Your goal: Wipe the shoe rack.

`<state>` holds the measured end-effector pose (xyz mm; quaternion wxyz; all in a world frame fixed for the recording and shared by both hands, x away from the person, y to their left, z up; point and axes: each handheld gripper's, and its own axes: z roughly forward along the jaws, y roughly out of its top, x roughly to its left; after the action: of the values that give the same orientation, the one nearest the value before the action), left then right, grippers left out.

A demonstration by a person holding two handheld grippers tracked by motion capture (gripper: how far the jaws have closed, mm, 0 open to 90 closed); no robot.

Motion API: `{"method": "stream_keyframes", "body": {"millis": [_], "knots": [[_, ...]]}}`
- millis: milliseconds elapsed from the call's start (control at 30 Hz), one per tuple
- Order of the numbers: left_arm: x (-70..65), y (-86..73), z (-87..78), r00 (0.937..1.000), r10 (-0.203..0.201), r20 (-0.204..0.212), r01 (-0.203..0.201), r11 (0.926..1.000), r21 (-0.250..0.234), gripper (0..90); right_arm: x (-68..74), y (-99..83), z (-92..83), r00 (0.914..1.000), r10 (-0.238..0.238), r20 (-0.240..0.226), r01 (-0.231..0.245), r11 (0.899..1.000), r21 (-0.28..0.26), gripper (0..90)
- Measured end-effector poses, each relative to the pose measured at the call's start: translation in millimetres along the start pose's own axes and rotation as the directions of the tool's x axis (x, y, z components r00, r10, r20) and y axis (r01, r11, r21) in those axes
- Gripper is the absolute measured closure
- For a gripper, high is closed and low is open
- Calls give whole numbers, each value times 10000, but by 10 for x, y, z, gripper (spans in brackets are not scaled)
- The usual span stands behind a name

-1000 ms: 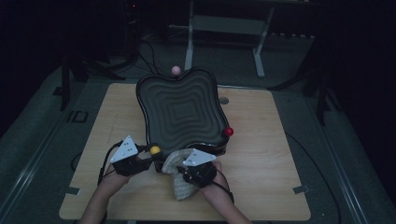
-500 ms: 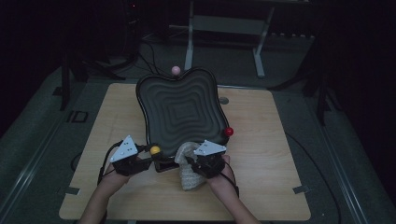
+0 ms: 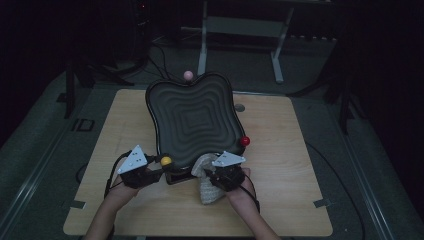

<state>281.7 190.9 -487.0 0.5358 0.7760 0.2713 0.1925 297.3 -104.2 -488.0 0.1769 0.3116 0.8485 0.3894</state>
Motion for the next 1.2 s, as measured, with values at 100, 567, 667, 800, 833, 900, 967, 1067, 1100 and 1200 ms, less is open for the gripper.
{"method": "stream_keyframes", "body": {"millis": [100,567,667,800,833,900,967,1067,1100,1200], "knots": [[2,2,0,10000,8,16,-8,10000,10,594,-40,52,-130,9999,-13,152,19,9993,-371,690],[2,4,2,10000,12,58,-13,10000,34,594,-135,-51,-184,9991,287,312,-279,9993,-234,690],[3,4,2,10000,24,65,-24,10000,39,595,-156,-165,-51,9989,379,286,-388,9988,299,690],[4,2,1,10000,13,71,-14,10000,22,595,-139,-121,-155,9992,282,285,-283,9996,11,690],[6,2,0,10000,16,89,-16,10000,25,595,-148,-98,-203,9990,304,333,-301,9995,-102,690],[3,4,1,10000,22,74,-23,10000,40,595,-187,-95,-250,9986,393,362,-386,9990,-204,690],[4,4,2,10000,12,75,-12,10000,31,595,-207,-112,-251,9983,448,371,-440,9988,-209,690],[-1,7,2,10000,20,52,-20,10000,56,595,-245,-201,-165,9976,616,329,-623,9979,190,690],[-3,8,1,10000,24,39,-24,10000,64,595,-237,-206,-169,9977,583,351,-591,9980,209,690],[4,1,0,10000,-6,83,6,10000,17,595,-243,-160,-271,9979,546,358,-544,9985,-85,690]]}}
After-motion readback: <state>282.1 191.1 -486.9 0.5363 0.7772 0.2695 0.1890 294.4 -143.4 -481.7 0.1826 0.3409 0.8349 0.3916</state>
